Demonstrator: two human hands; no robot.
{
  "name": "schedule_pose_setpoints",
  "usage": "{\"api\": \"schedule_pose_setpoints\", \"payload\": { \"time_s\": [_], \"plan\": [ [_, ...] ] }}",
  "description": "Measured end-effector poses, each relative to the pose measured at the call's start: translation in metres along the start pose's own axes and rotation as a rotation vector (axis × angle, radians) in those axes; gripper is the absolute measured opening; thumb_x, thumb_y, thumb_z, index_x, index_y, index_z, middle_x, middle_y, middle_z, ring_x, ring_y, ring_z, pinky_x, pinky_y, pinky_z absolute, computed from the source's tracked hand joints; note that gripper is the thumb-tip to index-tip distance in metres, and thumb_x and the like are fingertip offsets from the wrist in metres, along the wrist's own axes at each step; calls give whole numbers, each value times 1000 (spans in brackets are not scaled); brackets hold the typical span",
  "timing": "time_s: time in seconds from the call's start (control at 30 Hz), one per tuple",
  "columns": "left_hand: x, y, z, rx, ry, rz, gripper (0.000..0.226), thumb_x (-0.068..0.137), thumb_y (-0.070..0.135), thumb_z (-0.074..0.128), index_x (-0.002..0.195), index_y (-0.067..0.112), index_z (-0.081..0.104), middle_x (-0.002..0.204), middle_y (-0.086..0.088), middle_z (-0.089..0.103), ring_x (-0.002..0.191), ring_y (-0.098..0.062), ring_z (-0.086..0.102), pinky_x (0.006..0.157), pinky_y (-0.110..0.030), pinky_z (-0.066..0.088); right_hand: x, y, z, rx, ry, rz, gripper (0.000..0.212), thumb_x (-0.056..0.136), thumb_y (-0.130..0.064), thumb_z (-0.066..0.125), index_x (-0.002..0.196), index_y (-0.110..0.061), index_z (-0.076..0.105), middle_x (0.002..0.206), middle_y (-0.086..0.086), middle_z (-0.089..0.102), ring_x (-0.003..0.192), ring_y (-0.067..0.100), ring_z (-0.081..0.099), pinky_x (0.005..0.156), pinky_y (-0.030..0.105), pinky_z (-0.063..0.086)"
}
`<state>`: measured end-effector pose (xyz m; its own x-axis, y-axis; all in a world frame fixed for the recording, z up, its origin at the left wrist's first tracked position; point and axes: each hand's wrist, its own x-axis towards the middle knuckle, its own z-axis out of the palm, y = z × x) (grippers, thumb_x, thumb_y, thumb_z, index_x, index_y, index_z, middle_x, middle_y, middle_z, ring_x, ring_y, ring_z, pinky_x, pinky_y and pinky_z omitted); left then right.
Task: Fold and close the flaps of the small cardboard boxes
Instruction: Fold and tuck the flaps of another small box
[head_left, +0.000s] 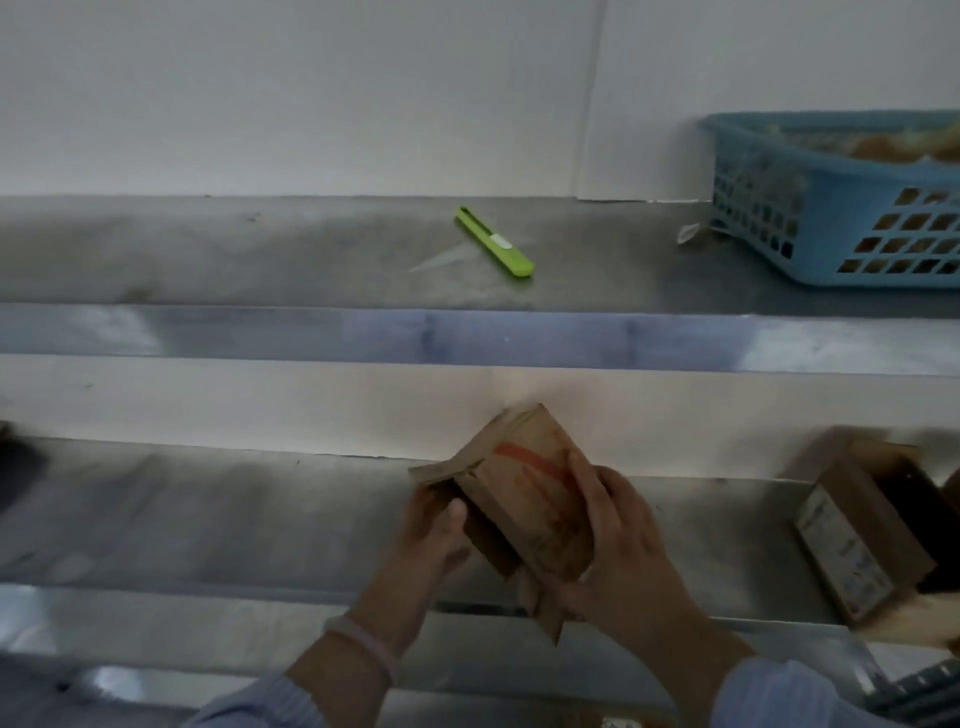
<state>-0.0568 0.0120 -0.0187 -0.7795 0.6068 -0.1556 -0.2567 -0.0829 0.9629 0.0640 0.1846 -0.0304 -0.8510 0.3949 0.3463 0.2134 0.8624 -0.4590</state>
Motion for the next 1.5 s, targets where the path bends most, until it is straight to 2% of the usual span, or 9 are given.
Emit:
{"api": "schedule_pose_setpoints", "payload": {
  "time_s": [0.1,0.17,0.3,0.47,0.63,0.7,0.93,1.17,1.5],
  "plan": [
    [10,4,-40,-30,315,-20,74,77,52,56,142,28,32,137,1,50,122,-16,51,100,-41,44,11,-12,17,-139,31,-76,111,59,-50,74,152,-30,17,138,10,41,122,34,44,103,50,40],
    [18,12,-58,199,401,17,67,86,50,51,145,24,33,139,4,44,125,-15,45,103,-33,36,17,-23,32,-192,42,-139,106,61,-42,74,151,-32,18,140,11,42,123,36,45,105,52,38],
    [28,22,-80,400,146,42,57,82,64,38,110,24,68,104,6,71,97,-6,64,86,-25,49,31,-48,61,-218,105,-271,100,68,-23,74,151,-31,20,143,13,41,131,38,39,111,57,28],
    [36,14,-114,343,72,11,52,85,60,40,117,25,60,109,5,66,101,-7,62,90,-28,51,47,-57,89,-216,6,-407,88,77,-31,68,152,-24,22,148,7,38,139,29,34,119,50,15],
    [38,-13,-139,324,82,-160,19,98,24,49,93,24,68,89,5,72,87,-9,67,76,-21,53,64,-77,108,-246,-7,-394,46,88,-46,55,128,-24,59,121,-2,59,110,23,56,104,47,38],
    [41,-25,-147,320,108,-159,17,95,26,54,90,27,70,90,5,73,93,-16,67,85,-34,55,75,-90,111,-287,-45,-374,39,85,-47,54,118,-30,64,110,-8,60,99,18,57,96,39,42],
    [60,-12,-165,586,-4,33,28,88,40,59,114,31,65,96,15,72,89,3,65,78,-20,52,65,-86,143,-262,-167,-293,48,83,-48,51,129,-34,57,116,-6,52,104,17,53,83,29,44],
    [59,-21,-169,594,127,8,6,85,32,68,84,29,74,71,17,70,69,1,65,60,-11,45,72,-89,155,-319,-108,-311,47,83,-43,52,127,-29,60,139,-3,54,129,17,43,100,30,27],
    [47,-18,-176,632,174,-4,10,78,15,75,84,22,72,70,17,67,63,15,59,55,-4,41,70,-91,152,-333,-152,-306,59,81,-44,50,139,-29,48,142,-7,51,128,16,50,100,35,37]
  ]
}}
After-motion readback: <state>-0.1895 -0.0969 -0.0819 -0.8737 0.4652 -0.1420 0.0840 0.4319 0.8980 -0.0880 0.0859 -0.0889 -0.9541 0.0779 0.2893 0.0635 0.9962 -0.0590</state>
